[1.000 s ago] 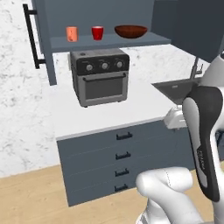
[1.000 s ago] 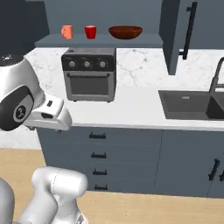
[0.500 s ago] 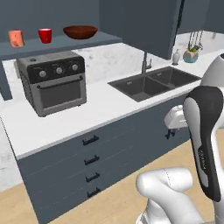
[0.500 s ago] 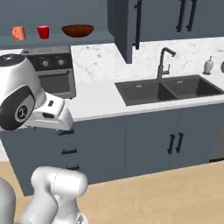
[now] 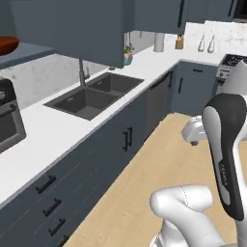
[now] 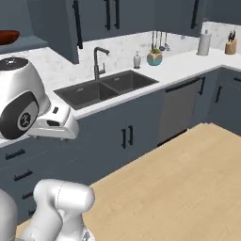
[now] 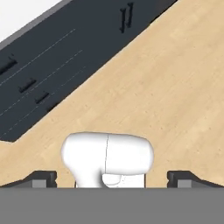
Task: Gather all objects into one cabinet and sort the glasses and bowls to opposite sides.
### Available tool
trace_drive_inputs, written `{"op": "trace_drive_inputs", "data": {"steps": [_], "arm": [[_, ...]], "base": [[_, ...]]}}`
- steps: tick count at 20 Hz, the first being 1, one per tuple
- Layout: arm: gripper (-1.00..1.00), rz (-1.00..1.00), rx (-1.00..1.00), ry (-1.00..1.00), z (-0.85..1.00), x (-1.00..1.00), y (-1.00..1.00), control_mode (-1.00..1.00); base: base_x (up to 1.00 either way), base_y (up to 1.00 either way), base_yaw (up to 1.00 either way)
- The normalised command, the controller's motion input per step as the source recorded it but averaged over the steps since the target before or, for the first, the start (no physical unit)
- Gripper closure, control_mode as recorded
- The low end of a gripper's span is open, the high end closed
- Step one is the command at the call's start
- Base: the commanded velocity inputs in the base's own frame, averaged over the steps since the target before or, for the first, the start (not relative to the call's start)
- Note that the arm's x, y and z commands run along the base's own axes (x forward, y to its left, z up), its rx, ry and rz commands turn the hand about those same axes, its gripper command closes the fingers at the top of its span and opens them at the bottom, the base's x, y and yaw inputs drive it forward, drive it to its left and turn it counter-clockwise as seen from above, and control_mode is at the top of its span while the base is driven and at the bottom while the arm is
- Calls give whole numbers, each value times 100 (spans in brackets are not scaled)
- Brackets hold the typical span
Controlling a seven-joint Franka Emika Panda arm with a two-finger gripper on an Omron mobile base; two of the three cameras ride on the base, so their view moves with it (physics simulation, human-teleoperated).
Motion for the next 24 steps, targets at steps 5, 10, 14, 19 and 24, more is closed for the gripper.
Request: {"op": "trace_drive_inputs", "data": {"steps": [5, 10, 14, 19, 24], "arm": [[-100, 0, 0, 0, 0, 0, 0, 100], [-100, 0, 0, 0, 0, 0, 0, 100], [-100, 0, 0, 0, 0, 0, 0, 100], [-100, 0, 0, 0, 0, 0, 0, 100], [-100, 0, 0, 0, 0, 0, 0, 100]], "base": [[53, -28, -62], [72, -29, -56], [82, -19, -53], [96, -14, -47], [100, -13, -37]]}}
